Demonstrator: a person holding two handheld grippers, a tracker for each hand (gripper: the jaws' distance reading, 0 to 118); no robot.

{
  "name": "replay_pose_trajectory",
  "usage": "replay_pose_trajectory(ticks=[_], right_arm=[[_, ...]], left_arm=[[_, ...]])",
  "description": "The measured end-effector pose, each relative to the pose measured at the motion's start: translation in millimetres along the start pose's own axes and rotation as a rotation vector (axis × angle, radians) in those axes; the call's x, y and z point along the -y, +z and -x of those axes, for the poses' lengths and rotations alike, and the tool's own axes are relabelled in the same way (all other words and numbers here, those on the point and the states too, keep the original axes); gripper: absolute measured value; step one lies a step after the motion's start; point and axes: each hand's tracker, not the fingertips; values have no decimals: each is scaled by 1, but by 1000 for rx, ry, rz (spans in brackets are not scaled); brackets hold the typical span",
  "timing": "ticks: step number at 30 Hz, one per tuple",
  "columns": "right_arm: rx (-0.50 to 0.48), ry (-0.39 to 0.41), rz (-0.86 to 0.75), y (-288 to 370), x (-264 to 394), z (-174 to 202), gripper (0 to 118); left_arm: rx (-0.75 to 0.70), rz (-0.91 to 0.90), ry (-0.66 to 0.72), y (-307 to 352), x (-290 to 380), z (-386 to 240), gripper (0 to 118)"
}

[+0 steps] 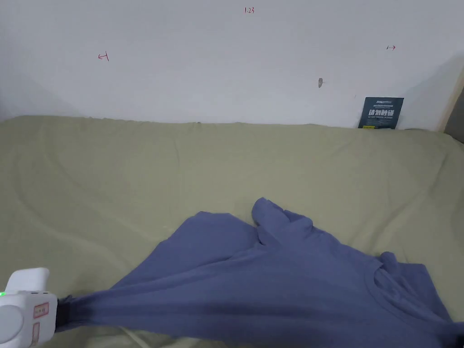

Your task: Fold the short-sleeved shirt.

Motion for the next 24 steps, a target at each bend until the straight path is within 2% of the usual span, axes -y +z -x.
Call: replay_pose_trajectory(ticks=[3,4,5,6,7,8,12,14,16,17,18,19,20,21,22,23,24], right_arm=[[17,15,23,-21,11,1,3],[22,27,29,-24,13,1,8],[30,21,23,-25,14,0,25],[66,6,7,-26,12,3,71],[106,-19,4,-25,12,1,108],[91,-27,9,-24,12,-1,118],[89,-30,-51,2,6,14,118],[39,-18,-120,28,7,31,118],[24,-5,-162,50,10,48,112],[12,13,-200,62,14,57,97],[16,15,-247,88,25,69,48],[15,39,-292,100,32,78,4],[29,65,-325,109,39,87,1],[76,88,-355,113,45,94,1],[80,113,-406,127,50,106,1],[67,134,-422,134,55,109,1],[66,142,-454,141,60,113,1]], left_arm=[[3,21,13,-8,6,-3,0],[1,14,13,-9,9,-4,0],[14,12,12,-19,16,11,0],[27,2,10,-19,19,11,28],[27,-4,11,-18,22,10,75],[20,-9,12,-17,24,10,115],[40,-56,59,9,24,-4,114],[76,-127,81,44,25,-24,114],[94,-173,64,70,29,-46,107],[104,-209,45,84,34,-67,93],[108,-239,18,94,39,-81,48],[112,-280,-12,106,47,-97,0],[29,-293,-105,114,54,-114,0],[5,-311,-102,109,63,-105,0],[5,-379,-106,114,76,-114,0],[1,-362,-111,119,83,-119,0],[-85,-369,-185,124,93,-126,0]])
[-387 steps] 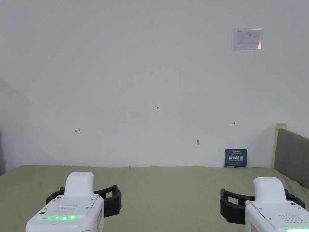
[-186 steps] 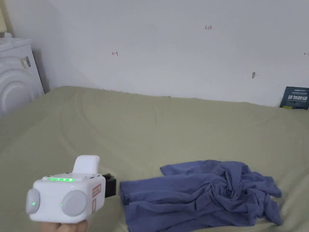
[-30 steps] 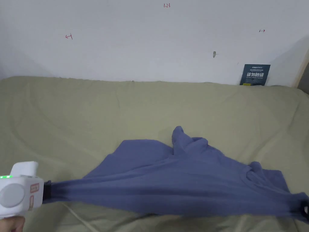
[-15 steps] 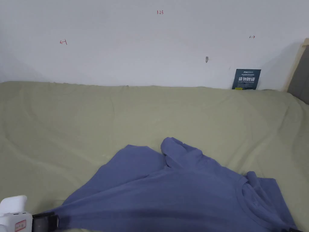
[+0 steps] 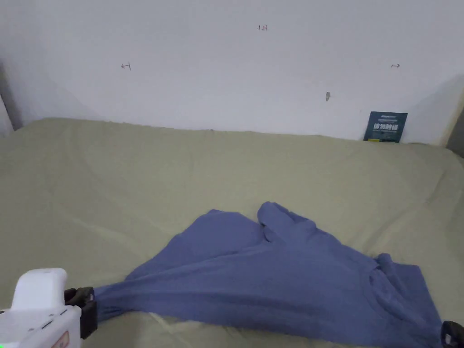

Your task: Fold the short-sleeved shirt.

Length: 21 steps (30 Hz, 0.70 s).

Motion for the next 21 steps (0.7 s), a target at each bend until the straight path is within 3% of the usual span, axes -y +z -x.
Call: replay_pose_trajectory(ticks=[4,10,19,20,21], right_arm=[[20,14,-92,32,3,11,1],[17,44,-95,39,6,14,1],[-20,70,-47,22,8,32,1],[-23,75,-40,19,7,34,1],[-29,81,-30,16,7,37,1]], left_arm=[[-37,-61,-7,23,5,-28,0],[-45,-38,13,22,9,-3,0],[-41,170,44,-50,28,69,0],[-31,172,45,-60,29,79,7],[-1,197,43,-74,34,98,50]])
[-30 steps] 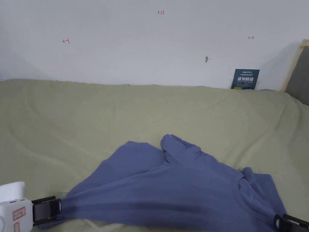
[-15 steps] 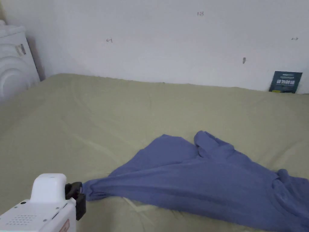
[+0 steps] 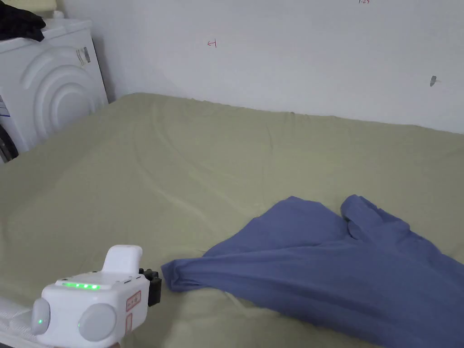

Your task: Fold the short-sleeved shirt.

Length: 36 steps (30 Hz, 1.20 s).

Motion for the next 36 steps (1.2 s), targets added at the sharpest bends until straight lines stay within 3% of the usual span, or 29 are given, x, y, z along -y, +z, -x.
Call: replay_pose_trajectory(ticks=[1,2,5,11,13,14,15,16,17,24,30,36], right_arm=[[-6,6,10,-3,-1,6,1],[-11,8,19,-7,-1,8,1],[-44,-4,55,-22,0,14,1],[-69,11,102,-41,5,28,1],[-79,11,114,-44,9,29,1],[-81,10,119,-45,10,29,1],[-83,11,124,-46,11,30,1],[-85,8,130,-46,12,29,1],[-90,2,137,-48,14,27,1],[-84,-34,195,-65,11,15,1],[-88,-95,286,-152,-19,-10,1],[-90,17,314,-296,-74,-15,1]], left_arm=[[19,63,-5,-14,-8,14,93],[36,104,-2,-28,-13,27,115],[26,135,46,-65,-23,54,115],[4,223,-46,-111,-44,66,114],[22,244,-57,-114,-42,59,98],[36,255,-68,-112,-42,59,76],[173,186,23,-110,-41,62,35],[159,182,19,-100,-44,55,8],[162,168,15,-96,-43,53,0],[163,144,36,-93,-39,49,0],[168,150,50,-95,-39,45,0],[171,146,54,-98,-41,42,0]])
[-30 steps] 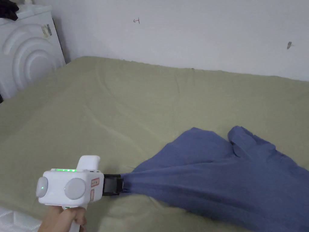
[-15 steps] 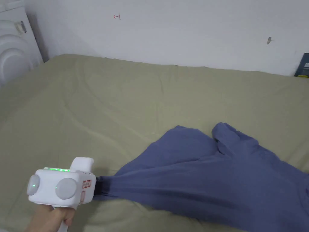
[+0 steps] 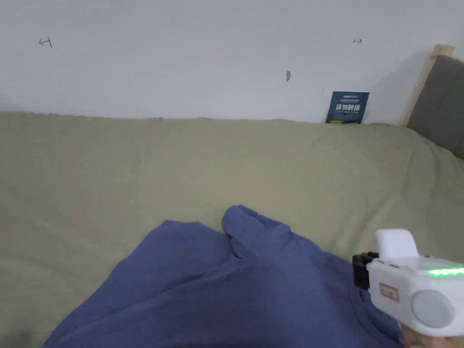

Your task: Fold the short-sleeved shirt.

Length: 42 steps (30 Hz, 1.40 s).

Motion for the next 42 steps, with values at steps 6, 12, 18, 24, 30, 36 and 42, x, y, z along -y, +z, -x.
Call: replay_pose_trajectory(ticks=[6,12,18,24,30,36,42], right_arm=[[-71,88,204,-120,-63,4,118],[-65,225,375,-168,-54,45,118],[-146,236,370,-185,-59,38,60],[-145,306,234,-89,-81,43,1],[-151,304,54,19,-120,11,1],[-103,239,-158,141,-150,-32,1],[-32,142,-325,248,-176,-80,1]], left_arm=[[12,-8,11,-1,-2,5,0],[13,-9,9,-7,-1,12,0],[14,10,11,-9,-8,17,0],[-8,15,30,-3,-18,12,0],[1,-64,76,40,-50,-12,0],[4,-241,31,108,-113,-35,0],[16,-391,-11,192,-190,-63,0]])
